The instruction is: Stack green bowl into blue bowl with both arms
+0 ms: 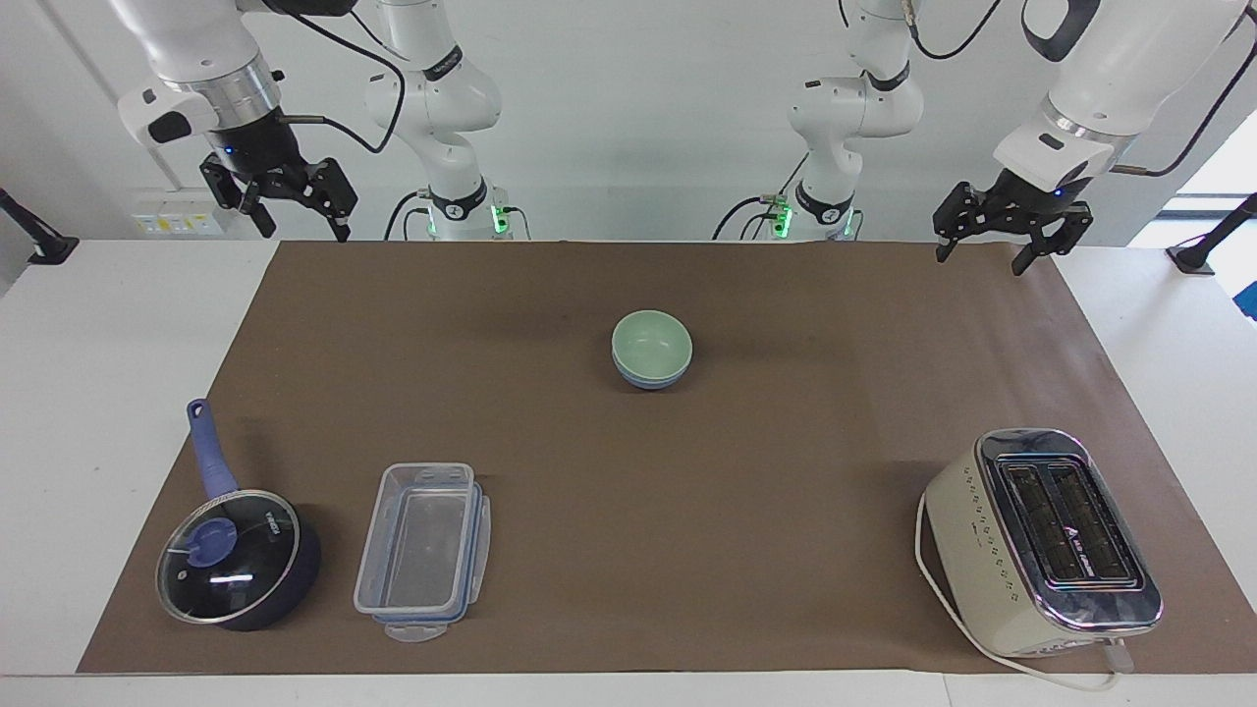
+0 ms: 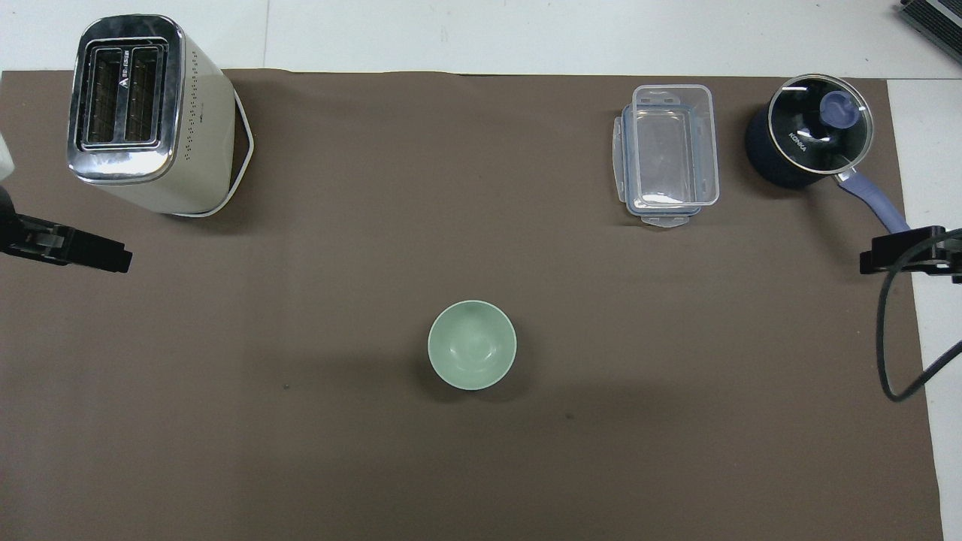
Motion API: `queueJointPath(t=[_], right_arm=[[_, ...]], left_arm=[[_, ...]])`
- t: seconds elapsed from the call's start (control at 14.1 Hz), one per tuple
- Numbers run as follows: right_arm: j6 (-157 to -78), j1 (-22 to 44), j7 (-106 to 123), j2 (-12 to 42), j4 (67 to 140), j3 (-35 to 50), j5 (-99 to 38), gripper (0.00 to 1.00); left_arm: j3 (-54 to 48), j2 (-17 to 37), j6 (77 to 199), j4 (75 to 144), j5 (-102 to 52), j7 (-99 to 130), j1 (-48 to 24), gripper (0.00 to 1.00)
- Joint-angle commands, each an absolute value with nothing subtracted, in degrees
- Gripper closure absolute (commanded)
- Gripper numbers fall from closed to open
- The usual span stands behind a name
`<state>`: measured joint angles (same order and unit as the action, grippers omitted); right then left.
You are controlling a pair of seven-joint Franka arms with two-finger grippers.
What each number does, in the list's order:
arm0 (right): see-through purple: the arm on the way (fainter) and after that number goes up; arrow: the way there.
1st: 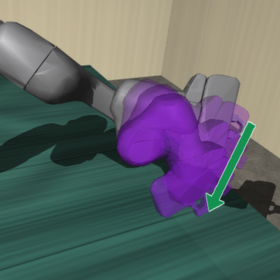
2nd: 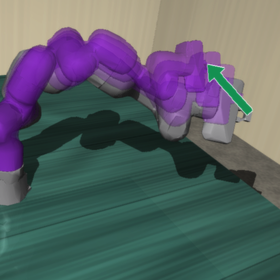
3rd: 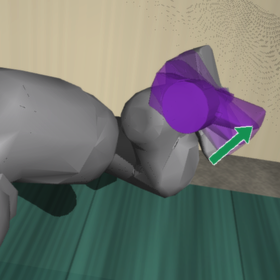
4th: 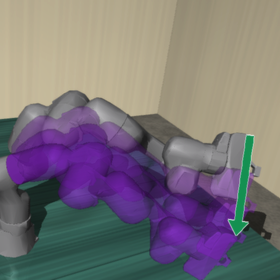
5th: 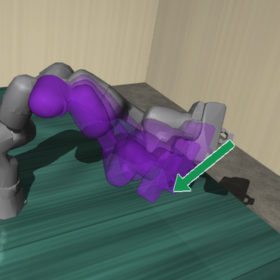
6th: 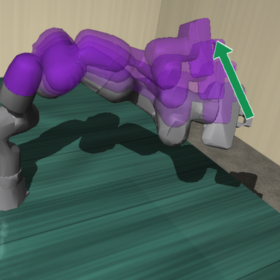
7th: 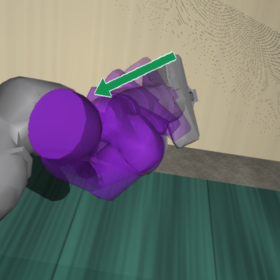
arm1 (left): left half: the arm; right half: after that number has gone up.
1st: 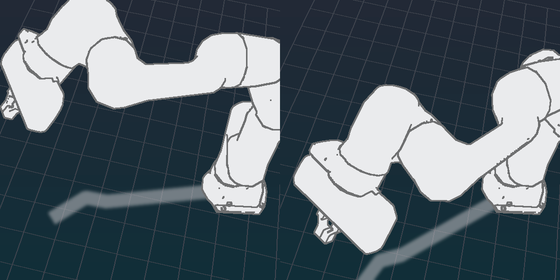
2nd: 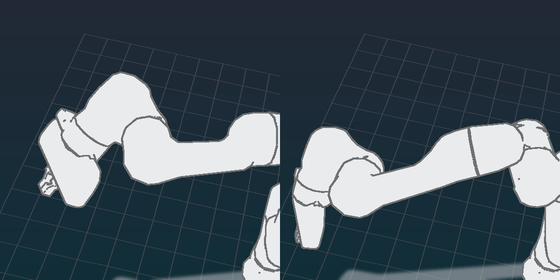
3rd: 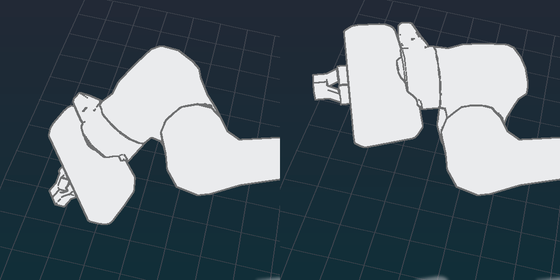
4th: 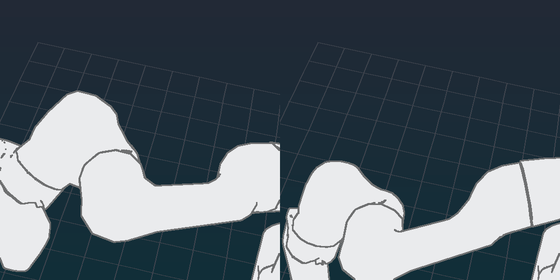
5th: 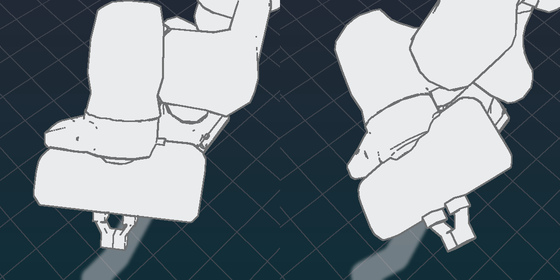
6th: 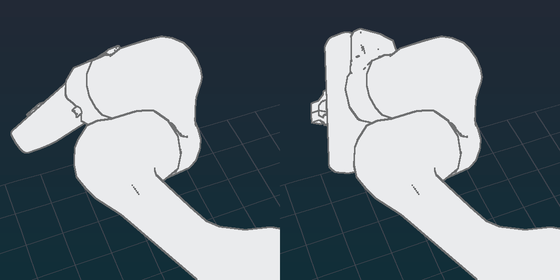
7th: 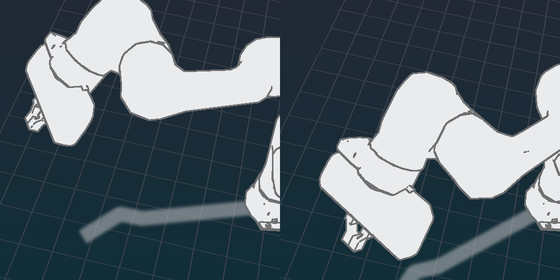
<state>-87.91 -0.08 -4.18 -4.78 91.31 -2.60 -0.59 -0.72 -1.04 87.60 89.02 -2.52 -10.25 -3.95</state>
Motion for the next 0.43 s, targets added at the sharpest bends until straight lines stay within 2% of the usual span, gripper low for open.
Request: queueJointPath(t=[0.0,0.36], right_arm=[[-88.0,-0.3,-4.7,-5.4,91.8,-2.4,0.0,0.0],[-88.2,-0.5,-5.0,-5.4,91.9,-2.4,0.0,0.0]], left_arm=[[-1.0,-1.6,87.0,88.9,-1.5,-10.2,-3.9,0.0],[-1.0,-1.6,87.0,88.9,-1.5,-10.3,-3.9,0.0]])
